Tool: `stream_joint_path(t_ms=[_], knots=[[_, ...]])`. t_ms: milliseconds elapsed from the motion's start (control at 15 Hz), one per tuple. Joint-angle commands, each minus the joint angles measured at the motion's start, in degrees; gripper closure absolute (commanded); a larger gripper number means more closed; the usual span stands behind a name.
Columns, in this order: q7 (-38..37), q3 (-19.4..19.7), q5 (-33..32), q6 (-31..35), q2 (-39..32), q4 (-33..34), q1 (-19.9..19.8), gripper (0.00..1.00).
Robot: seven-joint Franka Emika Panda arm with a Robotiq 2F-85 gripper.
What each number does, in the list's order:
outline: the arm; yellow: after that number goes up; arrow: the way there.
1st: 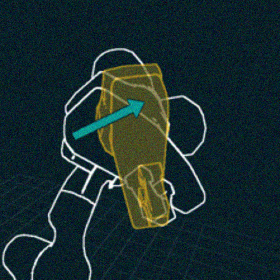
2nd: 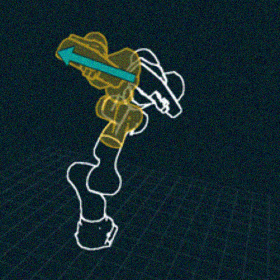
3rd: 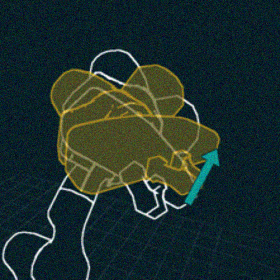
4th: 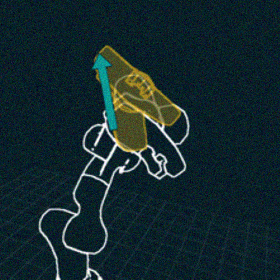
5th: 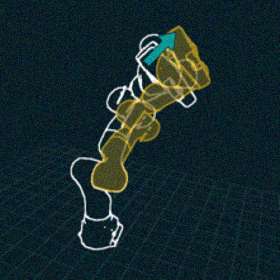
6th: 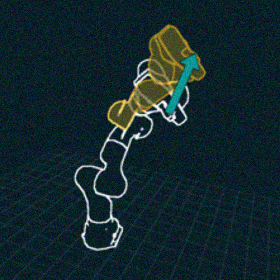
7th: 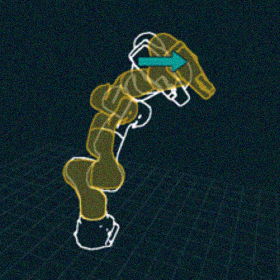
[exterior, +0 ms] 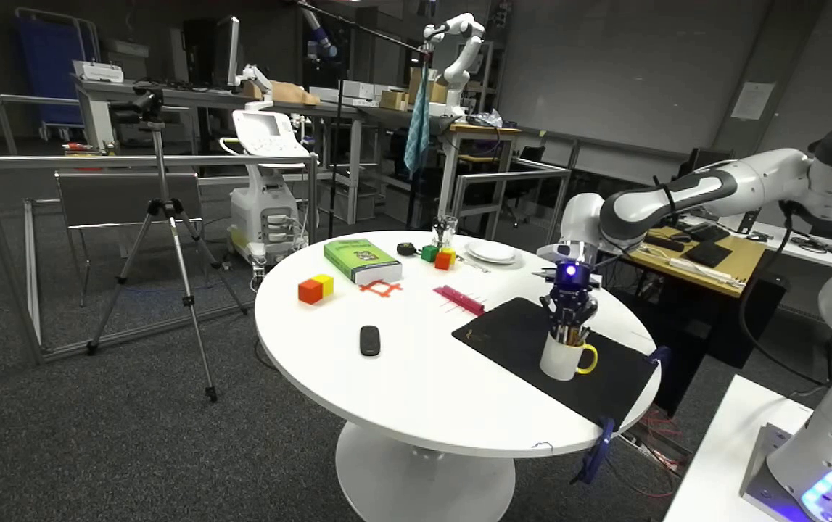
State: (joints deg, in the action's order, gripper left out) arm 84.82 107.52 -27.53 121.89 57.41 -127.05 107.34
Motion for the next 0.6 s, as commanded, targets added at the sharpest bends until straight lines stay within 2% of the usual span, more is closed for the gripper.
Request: stream_joint_path(t_ms=[0,533], knots=[[1.64,-1.81,-0.2,-1.8,-0.1,1.17,-1.21,0.98],[2.76,-6.86,1.53,-1.06,0.27,0.14,-6.51,0.98]])
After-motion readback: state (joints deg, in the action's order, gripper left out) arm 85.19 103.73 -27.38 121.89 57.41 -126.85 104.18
